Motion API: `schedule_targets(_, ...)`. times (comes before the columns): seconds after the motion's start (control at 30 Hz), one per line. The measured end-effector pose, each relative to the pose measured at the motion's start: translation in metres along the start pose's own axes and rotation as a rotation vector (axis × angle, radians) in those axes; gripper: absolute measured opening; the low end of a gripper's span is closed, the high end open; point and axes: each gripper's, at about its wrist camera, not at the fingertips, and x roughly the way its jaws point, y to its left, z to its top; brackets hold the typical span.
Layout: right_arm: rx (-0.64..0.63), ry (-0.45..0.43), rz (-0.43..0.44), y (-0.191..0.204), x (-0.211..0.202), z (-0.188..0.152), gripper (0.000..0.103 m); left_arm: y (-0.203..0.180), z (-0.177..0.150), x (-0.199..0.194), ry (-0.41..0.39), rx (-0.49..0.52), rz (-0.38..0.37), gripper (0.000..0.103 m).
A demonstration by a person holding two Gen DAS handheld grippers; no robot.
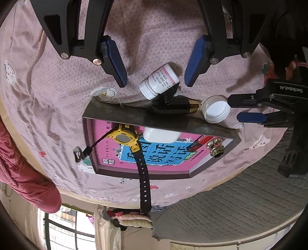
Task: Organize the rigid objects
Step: 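Move the left tool to the white bottle cap while the right tool approaches the white pill bottle, then close the right tool on the pill bottle while the left tool grasps the bottle cap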
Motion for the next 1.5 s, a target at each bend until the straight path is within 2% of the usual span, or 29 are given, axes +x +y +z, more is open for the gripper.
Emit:
schedule_targets(0.33, -0.163, -0.004, 0.021, 0.012, 0.003, 0.000, 0.061, -0.002, 0.001, 0.010, 0.019, 0.001, 0.003, 0.069)
schedule_targets(0.73, -0.257, 0.027, 0.033, 0.016, 0.022, 0.003, 0.061, -0.004, 0.004, 0.020, 0.030, 0.005, 0.008, 0.069)
schedule_targets(0.9, -0.262, 0.026, 0.047, 0.010, 0.028, 0.004, 0.061, -0.004, 0.006, 0.024, 0.036, 0.009, 0.008, 0.069)
schedule_targets(1.03, -0.254, 0.027, 0.116, 0.004, 0.032, 0.007, 0.061, -0.003, 0.009, 0.029, 0.040, 0.003, 0.007, 0.069)
schedule_targets(1.3, -0.259, 0.045, 0.178, 0.002, 0.034, 0.008, 0.061, -0.002, 0.010, 0.031, 0.042, 0.004, 0.006, 0.069)
schedule_targets(1.5, -0.265, 0.055, 0.184, 0.005, 0.030, 0.005, 0.061, -0.002, 0.011, 0.036, 0.045, 0.011, 0.012, 0.069)
